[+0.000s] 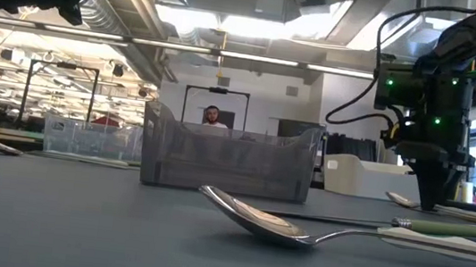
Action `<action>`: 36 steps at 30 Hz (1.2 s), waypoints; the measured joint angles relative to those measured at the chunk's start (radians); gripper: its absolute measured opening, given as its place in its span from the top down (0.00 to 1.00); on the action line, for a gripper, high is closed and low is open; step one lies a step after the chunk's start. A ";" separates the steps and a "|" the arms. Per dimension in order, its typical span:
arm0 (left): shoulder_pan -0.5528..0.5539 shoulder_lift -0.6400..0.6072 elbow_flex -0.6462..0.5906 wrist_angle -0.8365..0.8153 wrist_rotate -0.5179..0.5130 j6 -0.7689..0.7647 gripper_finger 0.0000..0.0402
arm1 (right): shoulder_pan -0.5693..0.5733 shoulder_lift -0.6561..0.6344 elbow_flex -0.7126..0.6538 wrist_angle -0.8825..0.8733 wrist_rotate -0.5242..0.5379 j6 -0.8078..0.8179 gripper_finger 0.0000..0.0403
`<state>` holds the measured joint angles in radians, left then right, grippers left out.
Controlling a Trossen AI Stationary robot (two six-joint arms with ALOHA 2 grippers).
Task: Sort silverware by color (type)
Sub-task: Put the white green spoon into the white bin
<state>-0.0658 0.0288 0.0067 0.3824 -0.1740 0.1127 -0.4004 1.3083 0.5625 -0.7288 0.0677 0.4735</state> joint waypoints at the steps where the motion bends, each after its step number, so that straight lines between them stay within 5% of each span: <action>1: 0.000 0.000 0.000 0.000 0.000 0.000 0.99 | 0.000 0.000 0.000 0.000 0.000 -0.007 0.77; 9: 0.000 0.000 0.000 0.000 0.000 0.000 0.99 | 0.001 -0.008 -0.002 -0.001 0.033 -0.055 0.97; 21: 0.000 0.000 0.000 0.002 0.000 -0.001 0.99 | 0.002 -0.062 0.214 -0.163 0.167 -0.172 0.99; 28: 0.000 0.000 0.000 0.002 0.000 -0.001 0.99 | 0.000 -0.108 0.350 -0.105 0.265 -0.452 0.98; 36: 0.000 0.000 0.000 0.008 0.000 -0.001 0.99 | -0.108 -0.103 0.347 0.159 0.300 -0.759 0.98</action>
<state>-0.0658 0.0288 0.0071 0.3900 -0.1741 0.1120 -0.5080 1.2054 0.9096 -0.5696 0.3676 -0.2856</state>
